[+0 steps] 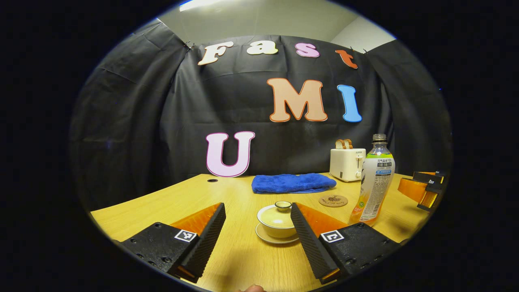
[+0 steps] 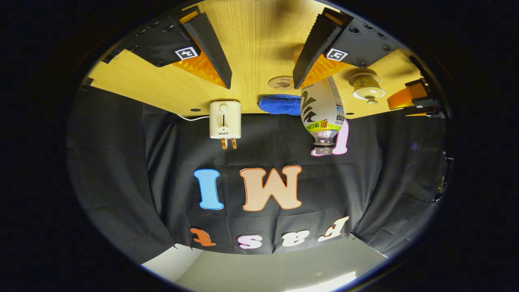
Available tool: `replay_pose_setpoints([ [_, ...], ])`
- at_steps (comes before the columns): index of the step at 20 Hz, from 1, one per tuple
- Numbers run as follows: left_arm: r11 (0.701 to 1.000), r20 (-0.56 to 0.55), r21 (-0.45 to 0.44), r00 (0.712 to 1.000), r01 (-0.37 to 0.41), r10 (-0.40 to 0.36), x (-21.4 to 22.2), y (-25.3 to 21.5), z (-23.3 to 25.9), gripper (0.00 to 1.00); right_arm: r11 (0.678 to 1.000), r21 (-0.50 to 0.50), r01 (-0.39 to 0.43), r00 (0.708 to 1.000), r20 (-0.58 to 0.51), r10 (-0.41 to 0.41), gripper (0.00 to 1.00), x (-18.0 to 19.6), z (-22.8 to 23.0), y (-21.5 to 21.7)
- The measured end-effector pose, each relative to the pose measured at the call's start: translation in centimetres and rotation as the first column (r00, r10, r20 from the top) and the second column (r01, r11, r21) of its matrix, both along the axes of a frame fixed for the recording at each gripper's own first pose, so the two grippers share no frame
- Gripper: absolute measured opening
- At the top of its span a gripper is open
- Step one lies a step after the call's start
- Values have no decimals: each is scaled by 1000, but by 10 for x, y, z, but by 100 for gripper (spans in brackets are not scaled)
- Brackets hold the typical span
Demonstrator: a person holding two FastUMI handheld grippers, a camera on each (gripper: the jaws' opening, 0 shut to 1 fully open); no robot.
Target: Open the teacup lid with one hand, grasp the water bottle and pour water into the teacup with the other hand; after pouring, place the water bottle on the coaster and then close the teacup lid.
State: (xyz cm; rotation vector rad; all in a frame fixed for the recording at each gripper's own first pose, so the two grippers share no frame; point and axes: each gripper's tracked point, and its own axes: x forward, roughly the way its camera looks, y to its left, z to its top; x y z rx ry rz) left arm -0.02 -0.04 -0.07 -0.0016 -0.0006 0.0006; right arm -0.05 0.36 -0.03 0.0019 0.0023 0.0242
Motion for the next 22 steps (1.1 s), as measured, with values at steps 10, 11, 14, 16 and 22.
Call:
replay_pose_setpoints([
  [10,994,-8,37,995,102,-102,16,-18,0,94,1000,1,-12,1000,-1,12,98,1,0,3],
  [11,992,-15,46,993,116,-116,21,-21,1,94,1000,1,-13,1000,-1,13,98,2,0,3],
  [14,988,-66,59,988,145,-141,40,-29,-5,94,1000,1,-13,1000,0,13,98,2,0,3],
  [16,987,-113,64,984,148,-140,52,-30,-14,90,1000,1,-18,1000,-1,18,98,3,0,4],
  [22,983,-226,59,962,174,-157,70,-40,-38,77,999,2,-36,999,-1,36,94,3,-1,7],
])
